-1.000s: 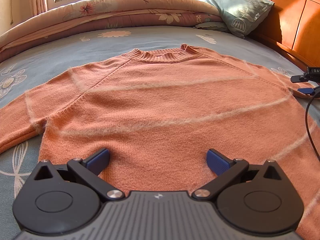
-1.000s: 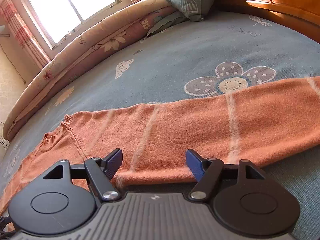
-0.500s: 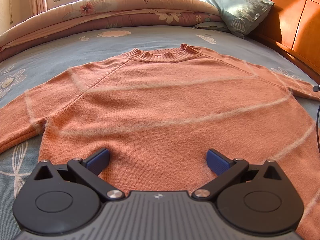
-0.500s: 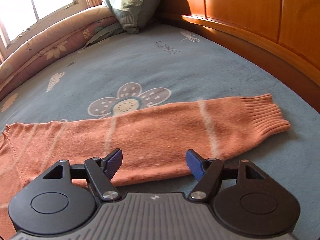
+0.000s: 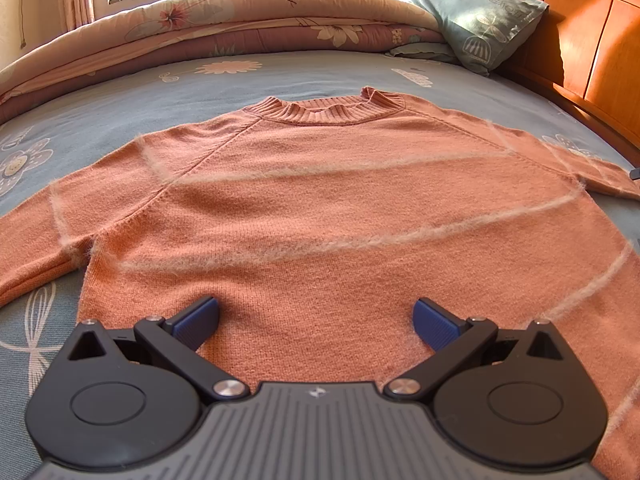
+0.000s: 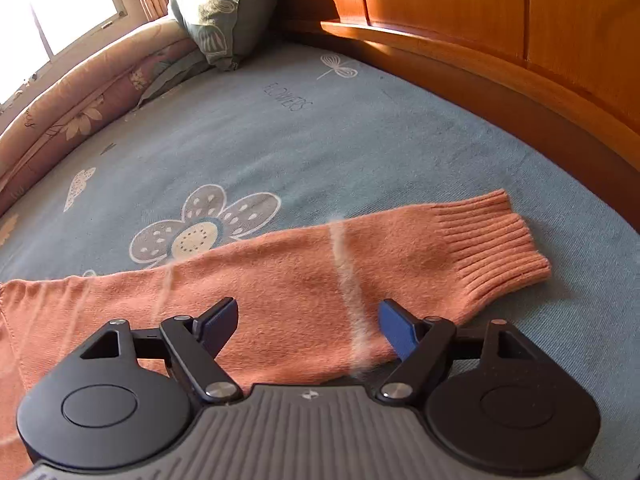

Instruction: Fold clothes

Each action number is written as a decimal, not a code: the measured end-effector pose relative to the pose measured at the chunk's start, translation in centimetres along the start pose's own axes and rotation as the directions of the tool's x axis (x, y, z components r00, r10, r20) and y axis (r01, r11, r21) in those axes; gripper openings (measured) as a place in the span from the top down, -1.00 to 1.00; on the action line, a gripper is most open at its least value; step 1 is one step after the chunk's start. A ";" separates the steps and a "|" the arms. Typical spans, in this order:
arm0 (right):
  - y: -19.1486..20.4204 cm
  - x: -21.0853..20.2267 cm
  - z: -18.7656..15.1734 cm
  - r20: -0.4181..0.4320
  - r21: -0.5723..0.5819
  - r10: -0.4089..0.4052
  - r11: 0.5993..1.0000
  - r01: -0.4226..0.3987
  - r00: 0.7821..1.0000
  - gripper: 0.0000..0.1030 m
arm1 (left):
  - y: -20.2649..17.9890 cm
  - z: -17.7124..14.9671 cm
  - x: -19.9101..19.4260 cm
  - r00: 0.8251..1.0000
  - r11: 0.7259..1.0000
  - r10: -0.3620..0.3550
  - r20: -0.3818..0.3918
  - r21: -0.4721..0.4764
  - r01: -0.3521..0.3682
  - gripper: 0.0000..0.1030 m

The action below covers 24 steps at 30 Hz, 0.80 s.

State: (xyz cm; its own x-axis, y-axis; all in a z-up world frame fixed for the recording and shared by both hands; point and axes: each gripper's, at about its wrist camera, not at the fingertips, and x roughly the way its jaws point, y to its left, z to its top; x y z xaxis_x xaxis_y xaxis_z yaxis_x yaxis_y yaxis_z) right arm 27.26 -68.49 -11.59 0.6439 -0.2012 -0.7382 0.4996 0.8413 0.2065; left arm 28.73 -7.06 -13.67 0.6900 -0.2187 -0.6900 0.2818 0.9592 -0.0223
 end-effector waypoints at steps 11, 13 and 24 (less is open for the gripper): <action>2.1 2.2 1.9 -0.013 -0.048 0.058 0.997 -0.059 0.998 -0.66 | -0.1 -0.1 0.0 1.000 1.000 0.008 0.001 0.001 -0.008 -0.99; 1.6 2.7 2.2 0.011 -0.081 0.002 0.997 -0.001 1.000 -0.66 | -0.1 0.0 0.1 1.000 1.000 0.011 0.002 0.000 -0.011 -0.99; 3.9 1.9 2.9 0.042 0.010 0.137 0.990 -0.137 0.990 -0.66 | -0.1 -0.1 0.1 1.000 1.000 0.016 0.008 -0.001 -0.016 -0.99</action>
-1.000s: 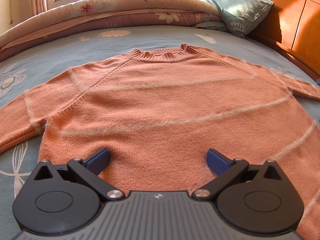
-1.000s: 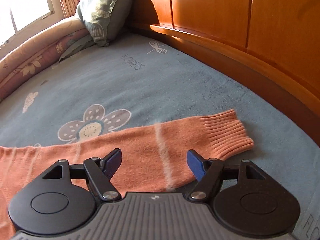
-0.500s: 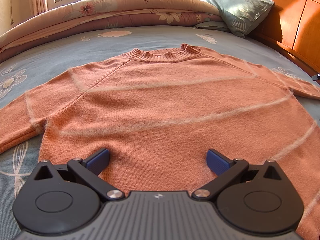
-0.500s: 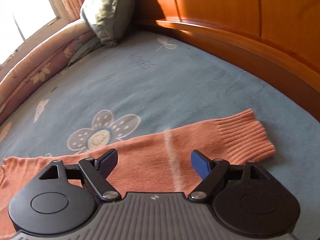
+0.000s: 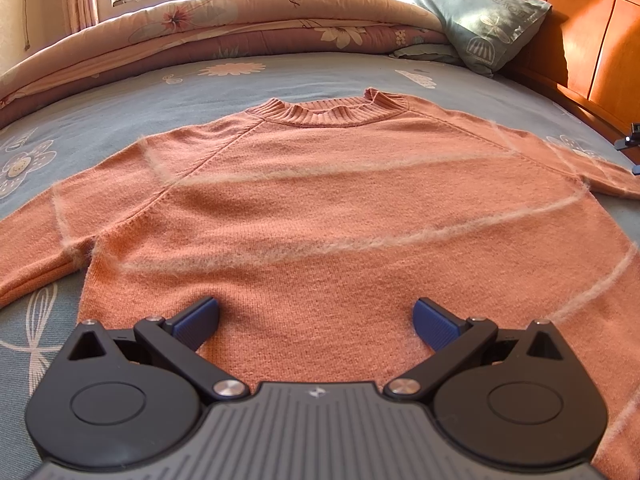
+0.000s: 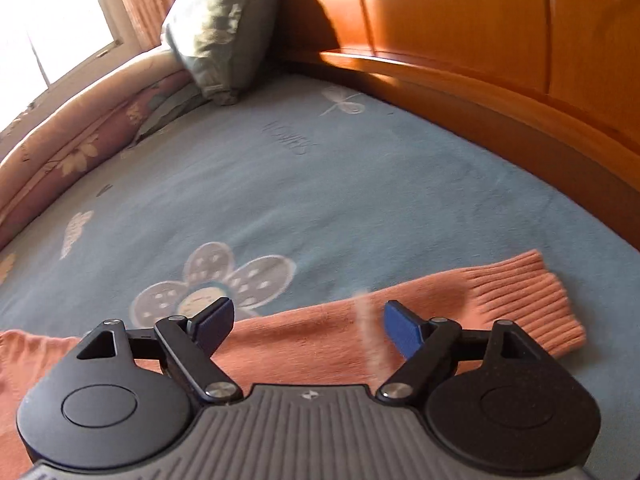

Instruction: Fold clothes

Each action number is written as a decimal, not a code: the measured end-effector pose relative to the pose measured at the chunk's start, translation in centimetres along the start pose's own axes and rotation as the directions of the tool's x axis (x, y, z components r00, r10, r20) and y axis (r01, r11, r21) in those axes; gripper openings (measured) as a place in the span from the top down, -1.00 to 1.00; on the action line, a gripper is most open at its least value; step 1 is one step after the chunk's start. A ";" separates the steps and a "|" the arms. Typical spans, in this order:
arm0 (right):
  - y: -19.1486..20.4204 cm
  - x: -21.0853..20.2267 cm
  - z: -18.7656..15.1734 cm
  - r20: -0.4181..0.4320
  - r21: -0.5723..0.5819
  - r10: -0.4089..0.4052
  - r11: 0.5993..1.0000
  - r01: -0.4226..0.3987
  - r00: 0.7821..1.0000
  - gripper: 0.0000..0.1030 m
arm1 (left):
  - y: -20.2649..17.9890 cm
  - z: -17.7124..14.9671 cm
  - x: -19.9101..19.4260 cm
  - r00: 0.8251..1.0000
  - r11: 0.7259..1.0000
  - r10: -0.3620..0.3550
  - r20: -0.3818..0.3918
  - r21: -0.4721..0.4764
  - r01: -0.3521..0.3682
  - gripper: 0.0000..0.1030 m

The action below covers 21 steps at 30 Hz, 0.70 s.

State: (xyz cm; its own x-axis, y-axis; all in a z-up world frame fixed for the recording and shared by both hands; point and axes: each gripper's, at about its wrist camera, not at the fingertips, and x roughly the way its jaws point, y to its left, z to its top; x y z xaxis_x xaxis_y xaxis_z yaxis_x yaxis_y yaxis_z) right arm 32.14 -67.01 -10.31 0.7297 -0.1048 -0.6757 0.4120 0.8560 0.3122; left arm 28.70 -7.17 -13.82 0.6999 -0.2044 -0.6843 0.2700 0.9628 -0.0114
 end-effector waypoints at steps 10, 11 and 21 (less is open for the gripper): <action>2.3 3.1 -0.3 0.048 -0.048 -0.079 0.996 0.082 0.996 -0.66 | 0.1 -0.1 0.0 1.000 1.000 -0.003 0.004 0.002 0.003 -0.99; 2.4 3.0 -0.3 0.059 -0.014 -0.090 0.996 0.091 0.994 -0.66 | 0.1 -0.1 0.0 1.000 1.000 -0.003 0.005 0.002 0.003 -0.99; 10.1 4.7 -2.6 -0.083 -0.178 0.139 0.972 -0.152 0.987 -0.68 | 0.0 -0.3 0.0 1.000 1.000 -0.004 0.010 0.006 0.004 -0.99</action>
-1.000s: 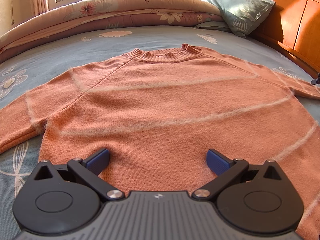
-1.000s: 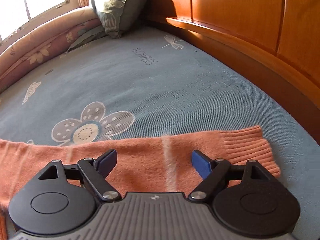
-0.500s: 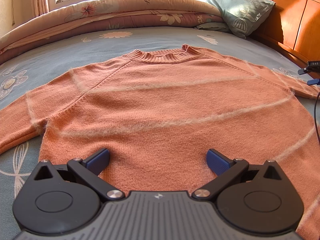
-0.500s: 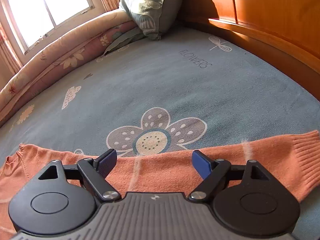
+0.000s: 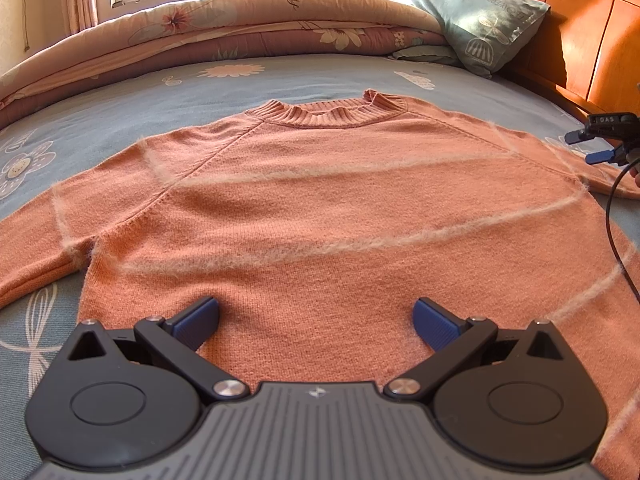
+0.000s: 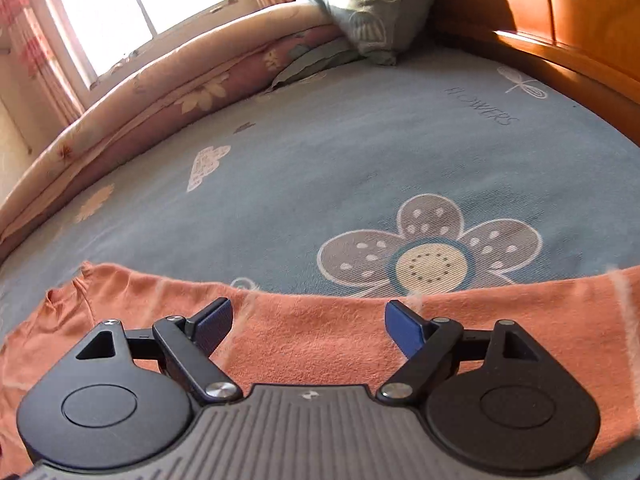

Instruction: Fold clothes

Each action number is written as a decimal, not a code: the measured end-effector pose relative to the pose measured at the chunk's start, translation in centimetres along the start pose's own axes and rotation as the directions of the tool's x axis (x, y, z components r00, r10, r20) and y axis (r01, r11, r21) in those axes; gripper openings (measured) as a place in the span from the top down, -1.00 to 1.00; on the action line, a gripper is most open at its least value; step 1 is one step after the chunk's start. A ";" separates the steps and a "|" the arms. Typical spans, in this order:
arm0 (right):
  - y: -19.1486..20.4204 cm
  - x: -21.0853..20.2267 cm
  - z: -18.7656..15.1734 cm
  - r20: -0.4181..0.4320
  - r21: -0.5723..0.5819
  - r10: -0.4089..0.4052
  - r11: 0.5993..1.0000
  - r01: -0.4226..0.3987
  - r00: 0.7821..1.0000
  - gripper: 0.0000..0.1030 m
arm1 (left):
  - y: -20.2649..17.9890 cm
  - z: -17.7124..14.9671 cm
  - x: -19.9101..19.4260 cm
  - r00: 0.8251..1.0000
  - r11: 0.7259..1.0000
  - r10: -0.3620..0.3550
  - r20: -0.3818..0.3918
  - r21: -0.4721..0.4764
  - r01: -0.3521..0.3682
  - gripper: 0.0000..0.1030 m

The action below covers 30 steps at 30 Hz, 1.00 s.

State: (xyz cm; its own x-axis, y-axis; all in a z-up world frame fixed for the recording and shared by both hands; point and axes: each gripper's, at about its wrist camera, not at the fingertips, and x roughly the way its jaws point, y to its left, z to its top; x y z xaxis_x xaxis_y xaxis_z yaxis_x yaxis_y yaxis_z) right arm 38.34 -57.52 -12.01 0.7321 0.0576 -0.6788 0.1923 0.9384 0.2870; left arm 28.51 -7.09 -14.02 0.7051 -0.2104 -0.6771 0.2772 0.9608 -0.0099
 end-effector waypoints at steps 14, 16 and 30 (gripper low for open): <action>8.8 3.4 -0.4 -0.039 -0.040 0.189 0.981 -0.190 0.981 -0.69 | 0.0 -0.1 -0.1 1.000 1.000 -0.001 0.006 0.002 0.001 -0.99; 9.2 4.8 -0.3 -0.042 -0.044 0.158 0.986 -0.160 0.987 -0.73 | 0.0 -0.1 -0.1 1.000 1.000 -0.004 0.009 0.003 0.004 -0.99; 11.7 -2.2 -3.3 -0.093 -0.049 0.243 0.967 -0.248 0.966 -0.75 | 0.3 -0.1 -0.2 1.000 1.000 -0.018 0.014 0.008 0.018 -0.99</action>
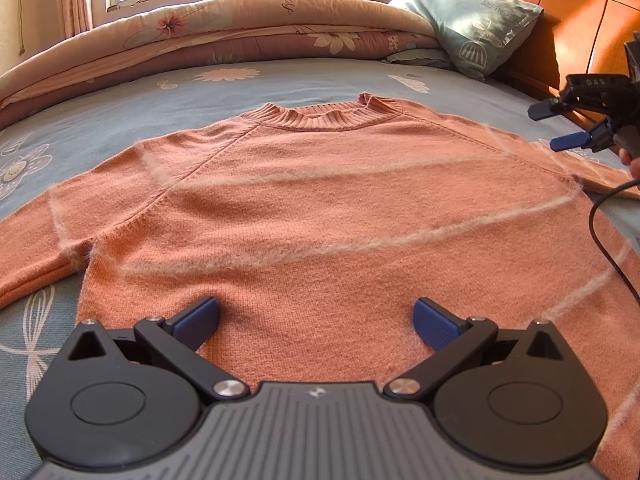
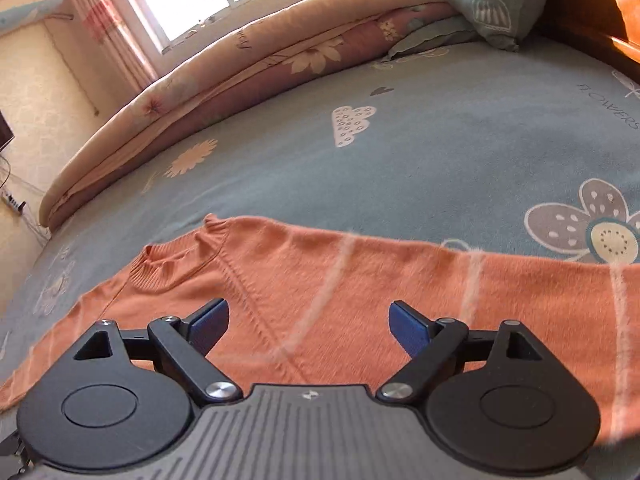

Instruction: Fold clothes

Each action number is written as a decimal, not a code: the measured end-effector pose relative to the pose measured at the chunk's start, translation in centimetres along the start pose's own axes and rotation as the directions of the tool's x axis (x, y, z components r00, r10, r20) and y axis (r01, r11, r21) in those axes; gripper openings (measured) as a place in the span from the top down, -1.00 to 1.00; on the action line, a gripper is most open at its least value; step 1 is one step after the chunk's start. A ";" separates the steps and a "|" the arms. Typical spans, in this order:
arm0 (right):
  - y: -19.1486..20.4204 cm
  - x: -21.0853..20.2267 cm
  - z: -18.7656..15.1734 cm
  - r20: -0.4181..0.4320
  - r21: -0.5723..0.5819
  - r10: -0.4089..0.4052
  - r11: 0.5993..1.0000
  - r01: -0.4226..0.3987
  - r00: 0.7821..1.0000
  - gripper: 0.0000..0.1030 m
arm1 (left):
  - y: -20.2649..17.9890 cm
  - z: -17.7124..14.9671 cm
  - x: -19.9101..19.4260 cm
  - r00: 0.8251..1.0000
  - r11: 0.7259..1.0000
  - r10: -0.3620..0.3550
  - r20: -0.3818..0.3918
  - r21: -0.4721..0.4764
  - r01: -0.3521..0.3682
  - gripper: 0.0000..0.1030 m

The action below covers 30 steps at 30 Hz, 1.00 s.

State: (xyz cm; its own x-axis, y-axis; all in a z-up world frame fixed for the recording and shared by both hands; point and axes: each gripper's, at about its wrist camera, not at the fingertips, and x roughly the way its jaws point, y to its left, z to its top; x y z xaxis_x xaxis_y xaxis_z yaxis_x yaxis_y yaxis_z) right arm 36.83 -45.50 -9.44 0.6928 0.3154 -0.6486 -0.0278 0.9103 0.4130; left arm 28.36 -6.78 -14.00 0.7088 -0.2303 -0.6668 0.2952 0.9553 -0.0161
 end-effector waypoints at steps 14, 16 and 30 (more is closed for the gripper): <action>-1.3 -1.7 -3.2 0.030 0.057 -0.020 0.998 0.018 0.999 -0.78 | 0.1 0.0 0.0 1.000 1.000 -0.004 0.000 -0.002 0.004 -0.99; -1.5 -0.6 -3.9 0.004 0.059 -0.046 0.997 0.045 0.999 -0.78 | 0.1 0.0 0.0 1.000 1.000 -0.004 0.001 -0.002 0.004 -0.99; -3.9 -3.1 -4.9 0.060 0.172 -0.065 0.984 0.054 0.996 -0.78 | 0.2 -0.1 0.0 1.000 1.000 -0.006 0.002 -0.003 0.006 -0.99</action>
State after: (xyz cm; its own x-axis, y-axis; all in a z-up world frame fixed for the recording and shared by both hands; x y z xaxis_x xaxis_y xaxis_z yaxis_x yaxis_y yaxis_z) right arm 31.31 -48.72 -12.17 0.7354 0.2389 -0.6341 0.1337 0.8662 0.4814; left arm 28.39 -6.62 -14.07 0.7078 -0.2366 -0.6656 0.2977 0.9544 -0.0226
